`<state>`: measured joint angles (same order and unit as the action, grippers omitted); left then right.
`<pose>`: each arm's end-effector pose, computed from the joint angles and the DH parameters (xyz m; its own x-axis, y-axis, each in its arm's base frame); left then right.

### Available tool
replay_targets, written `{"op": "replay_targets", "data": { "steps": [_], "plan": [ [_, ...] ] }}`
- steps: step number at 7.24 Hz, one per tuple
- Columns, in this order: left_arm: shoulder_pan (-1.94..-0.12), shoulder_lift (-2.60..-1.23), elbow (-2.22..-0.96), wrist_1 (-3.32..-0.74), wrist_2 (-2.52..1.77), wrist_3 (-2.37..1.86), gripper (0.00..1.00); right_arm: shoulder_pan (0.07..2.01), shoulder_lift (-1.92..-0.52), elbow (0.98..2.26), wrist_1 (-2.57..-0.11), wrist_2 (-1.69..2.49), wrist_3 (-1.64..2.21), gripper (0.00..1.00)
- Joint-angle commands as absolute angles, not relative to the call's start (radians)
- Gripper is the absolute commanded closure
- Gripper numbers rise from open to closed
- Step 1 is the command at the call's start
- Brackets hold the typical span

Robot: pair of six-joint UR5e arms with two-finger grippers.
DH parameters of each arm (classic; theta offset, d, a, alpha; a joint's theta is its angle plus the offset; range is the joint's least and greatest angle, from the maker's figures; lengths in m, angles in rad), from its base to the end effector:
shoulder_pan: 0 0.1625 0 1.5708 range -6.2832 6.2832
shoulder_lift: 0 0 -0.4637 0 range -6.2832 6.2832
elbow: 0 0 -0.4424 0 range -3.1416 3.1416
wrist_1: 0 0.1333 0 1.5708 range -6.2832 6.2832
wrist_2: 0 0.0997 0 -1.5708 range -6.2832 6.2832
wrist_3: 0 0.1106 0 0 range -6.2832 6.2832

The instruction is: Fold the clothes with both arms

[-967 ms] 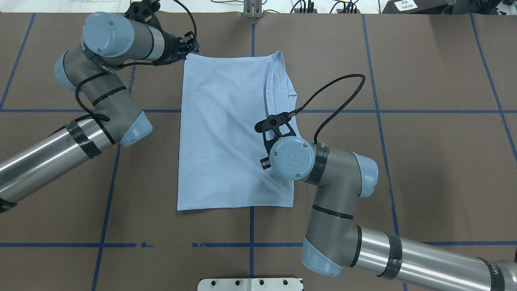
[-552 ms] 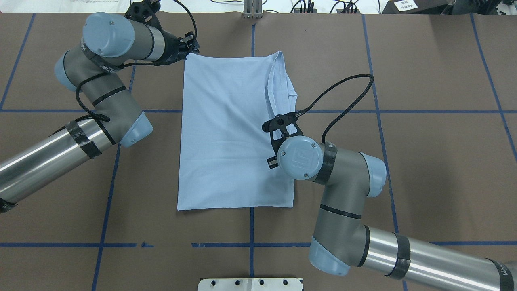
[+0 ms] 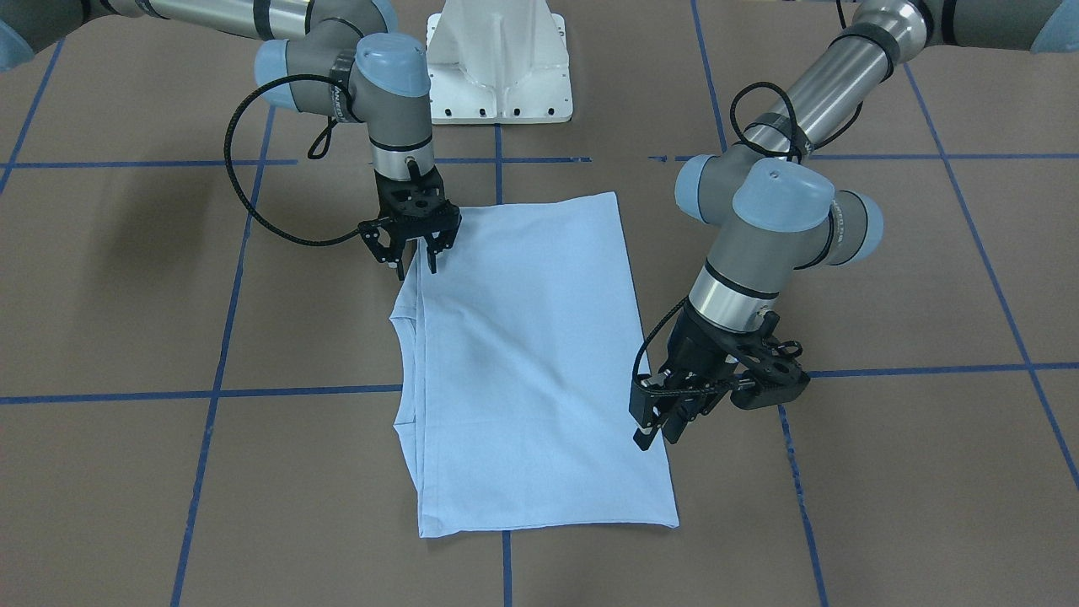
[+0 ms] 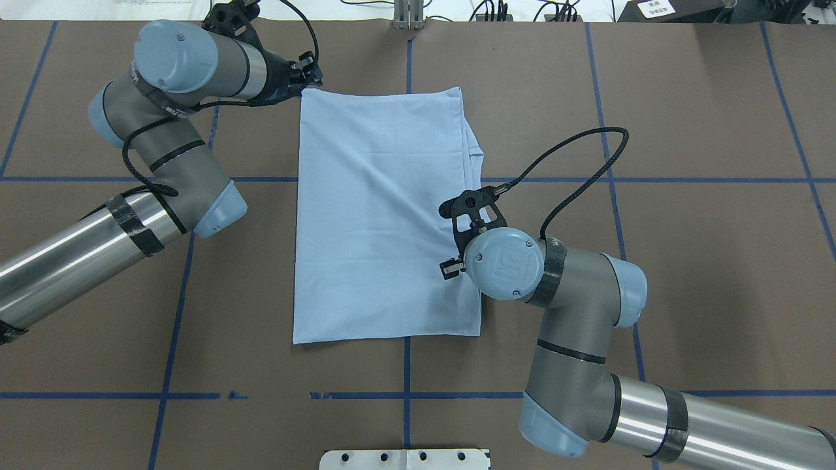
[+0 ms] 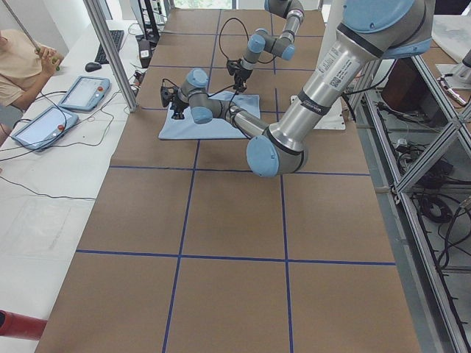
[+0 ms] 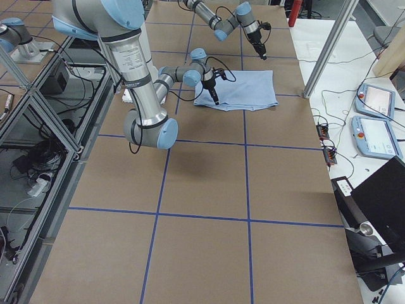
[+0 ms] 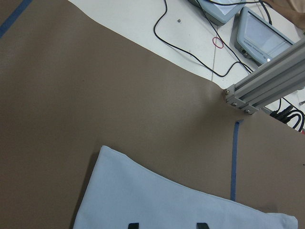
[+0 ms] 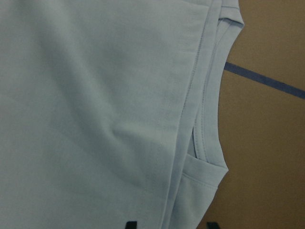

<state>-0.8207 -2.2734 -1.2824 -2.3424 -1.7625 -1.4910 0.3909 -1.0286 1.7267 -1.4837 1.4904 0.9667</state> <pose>0.4924 -0.6930 0.2867 0.3029 -0.2102 -0.9296 0.5755 0.8178 0.0026 -0.6176 -0.4083 0.2828 0.7837 -0.2894 0.5496 0.0157 0.8937 0.4483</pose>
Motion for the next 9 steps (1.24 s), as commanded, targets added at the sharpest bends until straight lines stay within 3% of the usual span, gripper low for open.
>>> {"op": "replay_targets", "data": {
  "steps": [1,5,9],
  "plan": [
    [-0.821,-2.273,-1.282,-2.342,-1.763,-1.491,0.5,0.393,-1.023,1.742,-1.485,1.496,1.071,0.31],
    [-0.827,-2.272,-1.325,-2.342,-1.767,-1.491,0.5,0.35,-1.02,1.749,-1.483,1.499,1.847,0.29],
    [-0.831,-2.2,-1.413,-2.353,-1.845,-1.511,0.5,0.331,-1.02,1.741,-1.485,1.499,2.087,0.18]
  ]
}}
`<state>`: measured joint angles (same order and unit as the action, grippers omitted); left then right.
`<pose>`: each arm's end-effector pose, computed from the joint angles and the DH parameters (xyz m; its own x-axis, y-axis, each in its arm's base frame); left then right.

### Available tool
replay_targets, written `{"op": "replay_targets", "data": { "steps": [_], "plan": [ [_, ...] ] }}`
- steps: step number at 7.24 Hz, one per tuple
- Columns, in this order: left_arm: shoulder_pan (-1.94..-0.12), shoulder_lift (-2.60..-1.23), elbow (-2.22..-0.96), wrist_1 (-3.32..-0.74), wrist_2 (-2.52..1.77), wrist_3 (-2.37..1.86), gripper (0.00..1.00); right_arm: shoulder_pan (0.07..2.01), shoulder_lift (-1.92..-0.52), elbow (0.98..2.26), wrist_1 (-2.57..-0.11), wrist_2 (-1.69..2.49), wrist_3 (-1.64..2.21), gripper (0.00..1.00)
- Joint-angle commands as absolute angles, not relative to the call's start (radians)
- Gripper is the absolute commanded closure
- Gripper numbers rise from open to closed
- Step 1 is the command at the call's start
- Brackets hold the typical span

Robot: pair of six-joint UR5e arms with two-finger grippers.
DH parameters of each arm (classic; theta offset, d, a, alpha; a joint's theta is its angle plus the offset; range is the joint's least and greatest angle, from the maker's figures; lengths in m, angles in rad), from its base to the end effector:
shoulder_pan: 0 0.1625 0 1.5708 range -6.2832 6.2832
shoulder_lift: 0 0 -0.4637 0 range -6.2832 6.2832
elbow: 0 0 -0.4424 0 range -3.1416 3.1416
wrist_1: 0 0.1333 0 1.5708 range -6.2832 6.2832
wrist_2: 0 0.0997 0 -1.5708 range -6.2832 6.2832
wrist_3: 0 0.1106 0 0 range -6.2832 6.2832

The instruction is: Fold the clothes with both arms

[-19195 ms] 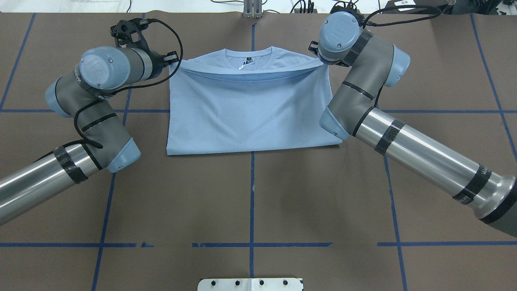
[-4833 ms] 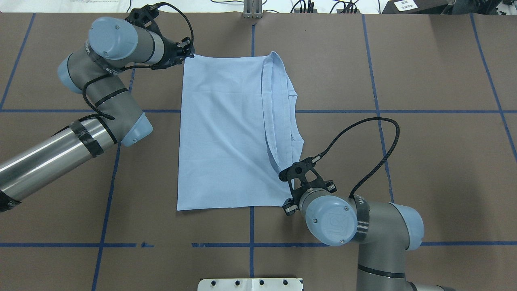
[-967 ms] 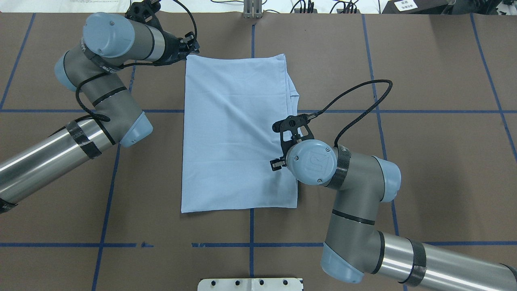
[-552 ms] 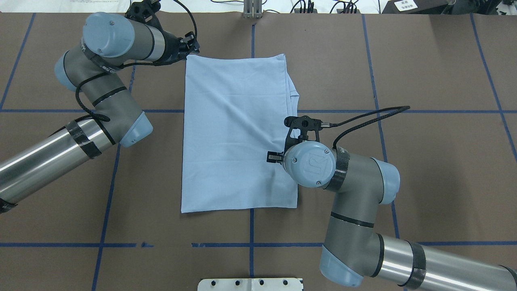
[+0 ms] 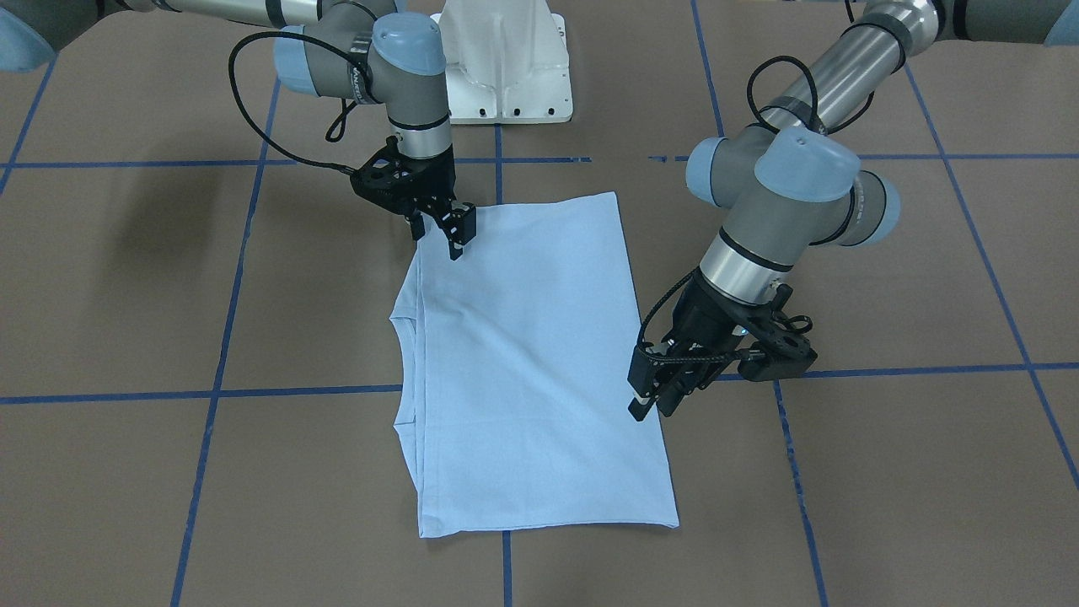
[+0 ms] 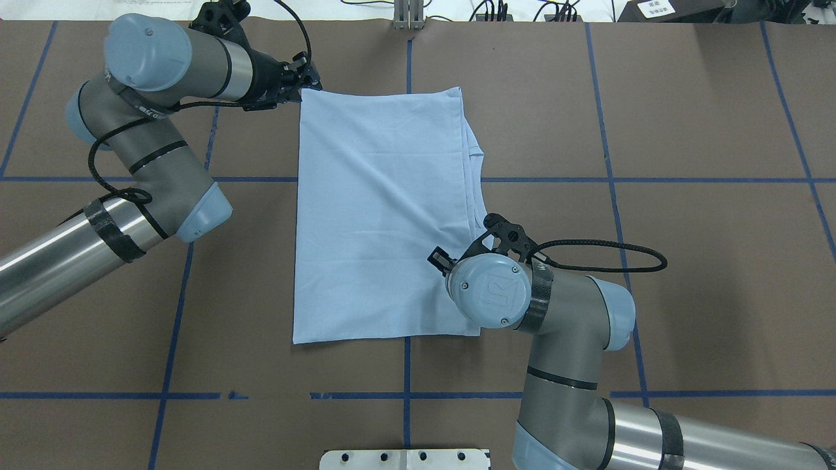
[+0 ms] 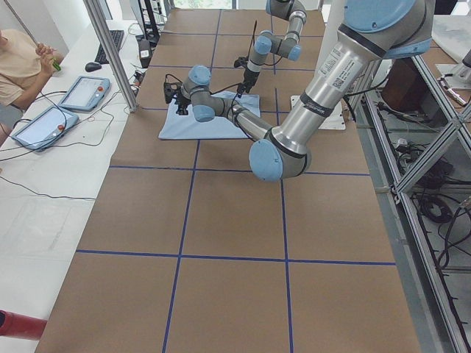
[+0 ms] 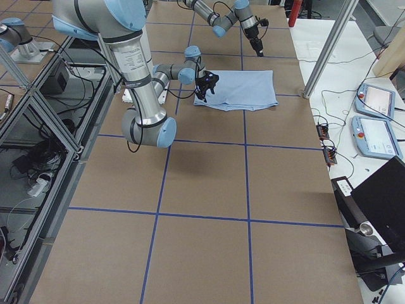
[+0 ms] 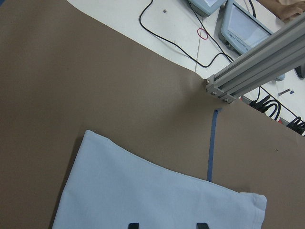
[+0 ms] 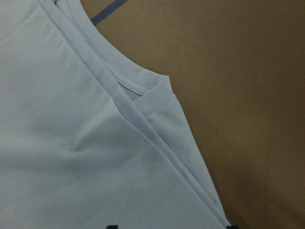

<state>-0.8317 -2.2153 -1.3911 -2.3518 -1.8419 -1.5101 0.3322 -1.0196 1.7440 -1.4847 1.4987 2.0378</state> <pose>0.4669 -0.6662 0.2744 0.2475 -0.1848 -0.9511 0.5271 0.8494 -0.0279 -0.6372 -0.3693 0.2681 0.4131 0.6175 0.6694 -0.6278 0.7255 -0.2819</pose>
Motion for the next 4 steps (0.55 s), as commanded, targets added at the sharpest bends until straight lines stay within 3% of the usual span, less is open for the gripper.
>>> {"op": "replay_targets", "data": {
  "steps": [1,4],
  "plan": [
    [-0.831,-2.2,-1.414,-2.352,-1.844,-1.511,0.5,0.331,-1.02,1.735,-1.485,1.499,2.112,0.15],
    [-0.831,-2.192,-1.414,-2.352,-1.842,-1.511,0.5,0.322,-1.017,1.729,-1.485,1.499,2.137,0.15]
  ]
}}
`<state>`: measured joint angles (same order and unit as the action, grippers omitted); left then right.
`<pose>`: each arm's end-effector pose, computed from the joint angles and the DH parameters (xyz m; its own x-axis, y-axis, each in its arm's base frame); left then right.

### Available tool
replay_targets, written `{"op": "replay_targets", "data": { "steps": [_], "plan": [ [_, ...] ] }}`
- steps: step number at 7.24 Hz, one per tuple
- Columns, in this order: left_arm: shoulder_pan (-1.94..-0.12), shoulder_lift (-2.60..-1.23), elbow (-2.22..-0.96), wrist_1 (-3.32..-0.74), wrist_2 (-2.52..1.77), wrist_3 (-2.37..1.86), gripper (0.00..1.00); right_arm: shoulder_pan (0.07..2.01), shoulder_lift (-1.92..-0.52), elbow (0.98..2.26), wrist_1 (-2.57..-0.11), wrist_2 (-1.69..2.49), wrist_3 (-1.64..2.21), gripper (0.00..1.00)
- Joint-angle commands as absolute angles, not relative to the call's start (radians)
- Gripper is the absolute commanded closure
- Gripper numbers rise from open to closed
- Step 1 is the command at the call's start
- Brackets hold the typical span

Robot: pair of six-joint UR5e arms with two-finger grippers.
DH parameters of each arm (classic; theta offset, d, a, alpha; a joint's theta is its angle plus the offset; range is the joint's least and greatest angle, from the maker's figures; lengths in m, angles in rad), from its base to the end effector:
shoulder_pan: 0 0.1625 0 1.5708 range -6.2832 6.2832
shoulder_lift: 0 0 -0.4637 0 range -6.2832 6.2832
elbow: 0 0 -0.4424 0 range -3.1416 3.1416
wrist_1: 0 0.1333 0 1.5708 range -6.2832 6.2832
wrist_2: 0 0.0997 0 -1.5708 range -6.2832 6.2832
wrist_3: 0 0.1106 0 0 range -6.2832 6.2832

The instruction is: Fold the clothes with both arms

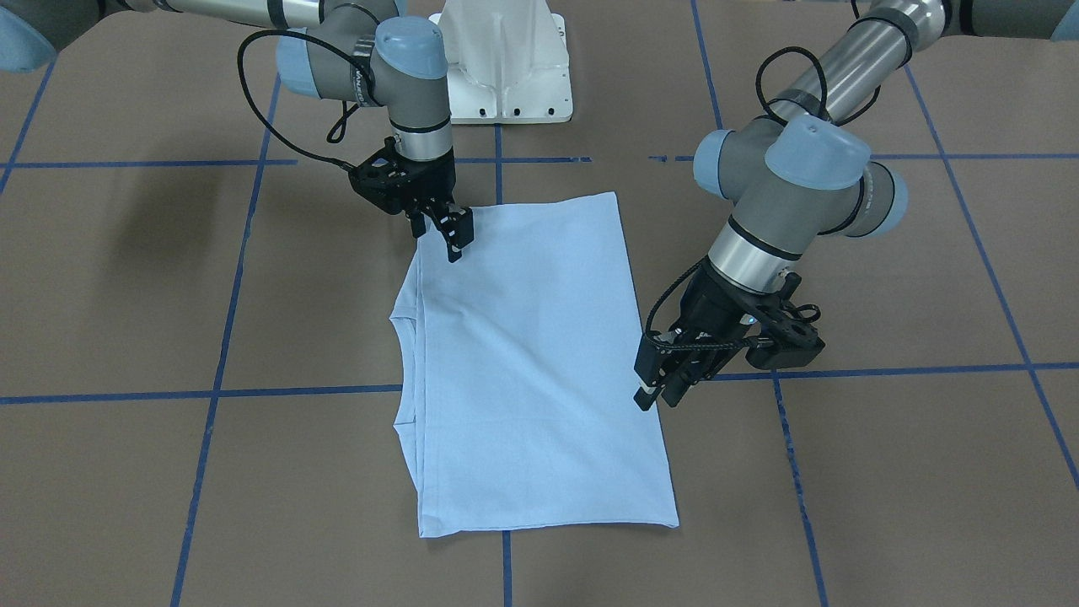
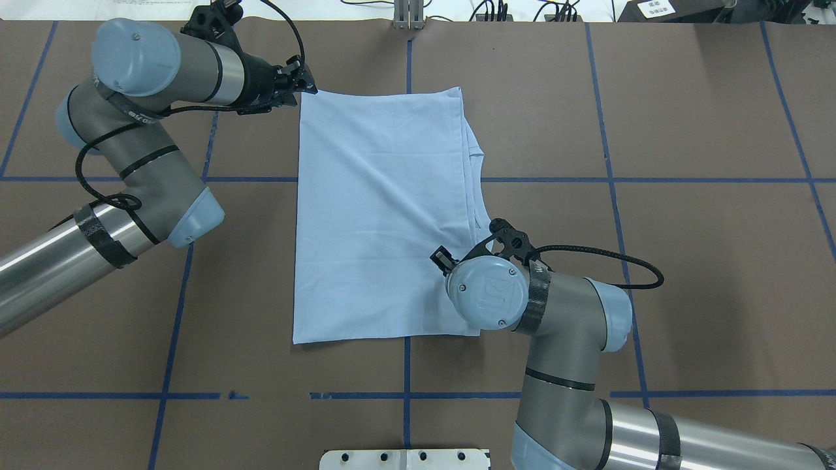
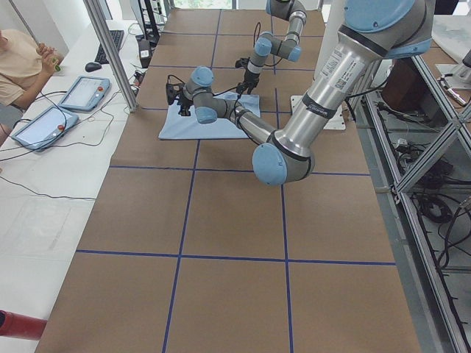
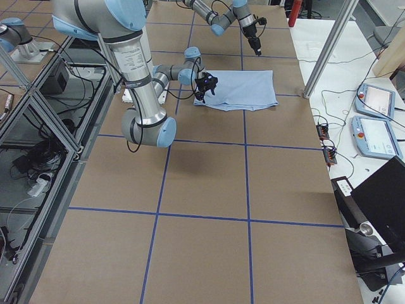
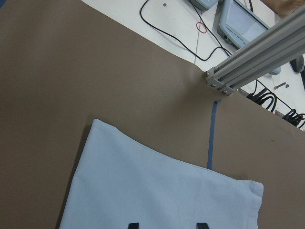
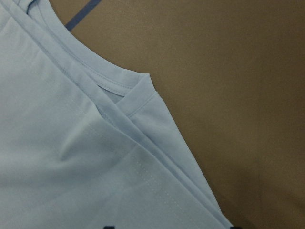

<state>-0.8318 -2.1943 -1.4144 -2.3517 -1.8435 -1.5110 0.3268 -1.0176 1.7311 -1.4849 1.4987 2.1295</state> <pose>0.4612 -0.6598 0.2790 0.2455 -0.1840 -0.9518 0.5261 0.8500 -0.0286 -0.6429 -0.3671 0.2729 0.3642 0.6817 0.6345 -0.6630 0.6683 -0.3375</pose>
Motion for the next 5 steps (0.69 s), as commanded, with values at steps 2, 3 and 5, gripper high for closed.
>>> {"op": "replay_targets", "data": {
  "steps": [2,3,5],
  "plan": [
    [-0.831,-2.191,-1.414,-2.352,-1.841,-1.511,0.5,0.313,-1.017,1.723,-1.485,1.499,2.143,0.15],
    [-0.831,-2.191,-1.414,-2.352,-1.841,-1.511,0.5,0.31,-1.017,1.715,-1.485,1.499,2.143,0.15],
    [-0.831,-2.191,-1.414,-2.353,-1.841,-1.511,0.5,0.307,-1.017,1.71,-1.485,1.499,2.145,0.15]
  ]
}}
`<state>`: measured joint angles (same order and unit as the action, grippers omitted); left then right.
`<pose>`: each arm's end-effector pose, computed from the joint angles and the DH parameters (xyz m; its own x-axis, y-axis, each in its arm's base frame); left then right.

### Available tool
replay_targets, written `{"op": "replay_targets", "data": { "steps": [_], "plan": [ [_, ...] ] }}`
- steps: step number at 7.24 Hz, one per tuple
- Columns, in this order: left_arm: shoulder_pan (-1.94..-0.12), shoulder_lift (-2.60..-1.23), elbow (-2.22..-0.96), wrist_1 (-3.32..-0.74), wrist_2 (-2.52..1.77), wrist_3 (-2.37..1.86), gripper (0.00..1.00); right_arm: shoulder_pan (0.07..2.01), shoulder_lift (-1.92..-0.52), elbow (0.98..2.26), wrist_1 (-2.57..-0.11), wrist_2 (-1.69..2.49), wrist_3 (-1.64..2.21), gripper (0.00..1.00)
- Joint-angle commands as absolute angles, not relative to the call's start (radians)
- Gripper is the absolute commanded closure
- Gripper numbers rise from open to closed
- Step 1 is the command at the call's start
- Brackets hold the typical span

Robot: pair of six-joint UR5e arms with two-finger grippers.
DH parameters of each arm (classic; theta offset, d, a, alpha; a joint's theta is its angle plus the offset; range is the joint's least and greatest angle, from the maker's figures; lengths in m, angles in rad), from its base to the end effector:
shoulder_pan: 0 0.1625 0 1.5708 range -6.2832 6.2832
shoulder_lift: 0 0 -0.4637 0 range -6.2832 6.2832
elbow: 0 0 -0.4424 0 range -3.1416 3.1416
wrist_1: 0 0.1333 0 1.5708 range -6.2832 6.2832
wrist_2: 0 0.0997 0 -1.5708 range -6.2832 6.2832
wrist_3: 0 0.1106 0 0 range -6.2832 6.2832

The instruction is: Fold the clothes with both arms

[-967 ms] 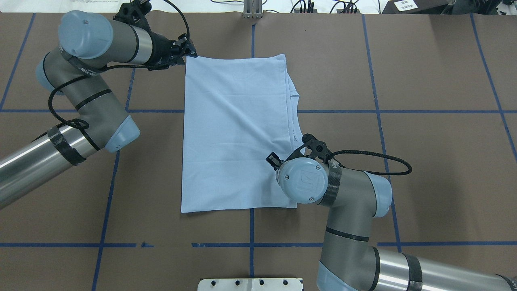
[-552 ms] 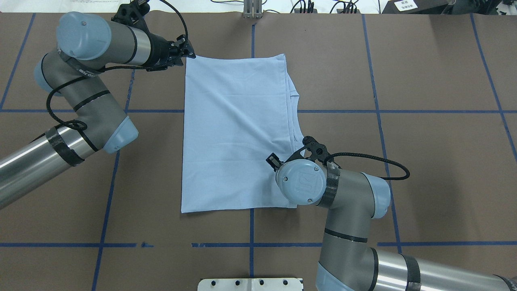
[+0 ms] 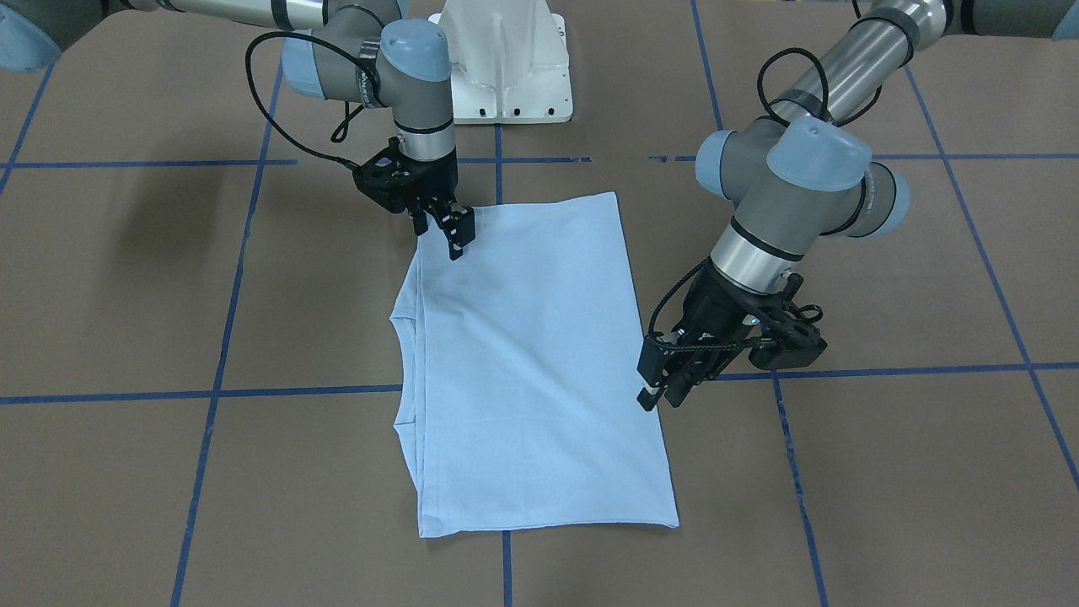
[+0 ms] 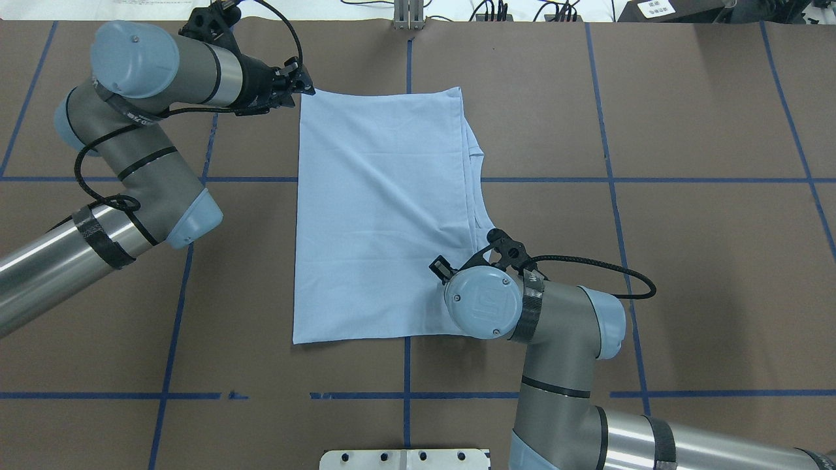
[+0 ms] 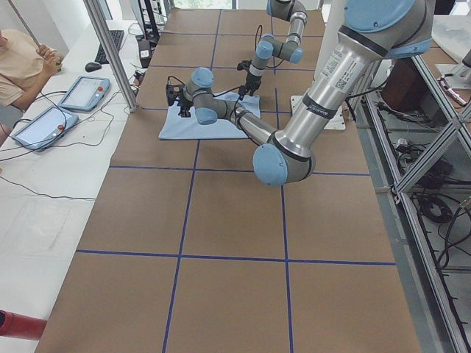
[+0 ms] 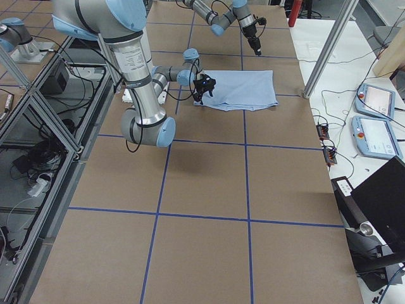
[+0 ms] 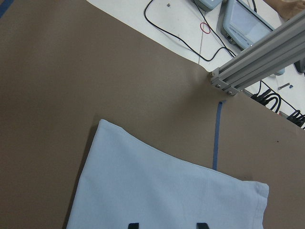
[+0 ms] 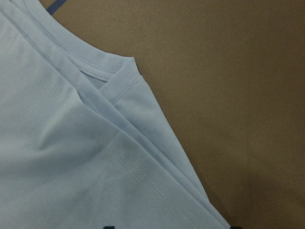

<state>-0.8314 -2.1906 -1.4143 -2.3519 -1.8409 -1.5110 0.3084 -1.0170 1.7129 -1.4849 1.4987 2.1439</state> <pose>0.4611 -0.6596 0.2820 0.2480 -0.1865 -0.9506 0.5279 0.8488 -0.0288 -0.6545 -0.3568 0.2813 0.3778 0.6879 0.6197 -0.6617 0.6688 -0.3391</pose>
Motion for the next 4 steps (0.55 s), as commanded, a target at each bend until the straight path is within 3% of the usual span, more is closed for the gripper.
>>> {"op": "replay_targets", "data": {
  "steps": [1,2,3,4],
  "plan": [
    [-0.831,-2.191,-1.414,-2.353,-1.841,-1.511,0.5,0.307,-1.019,1.71,-1.485,1.499,2.145,0.17],
    [-0.831,-2.192,-1.414,-2.352,-1.841,-1.511,0.5,0.305,-1.019,1.71,-1.485,1.499,2.143,0.45],
    [-0.831,-2.192,-1.414,-2.352,-1.839,-1.511,0.5,0.301,-1.022,1.71,-1.485,1.5,2.138,0.88],
    [-0.831,-2.192,-1.416,-2.352,-1.841,-1.512,0.5,0.298,-1.023,1.71,-1.485,1.5,2.134,1.0]
  ]
}}
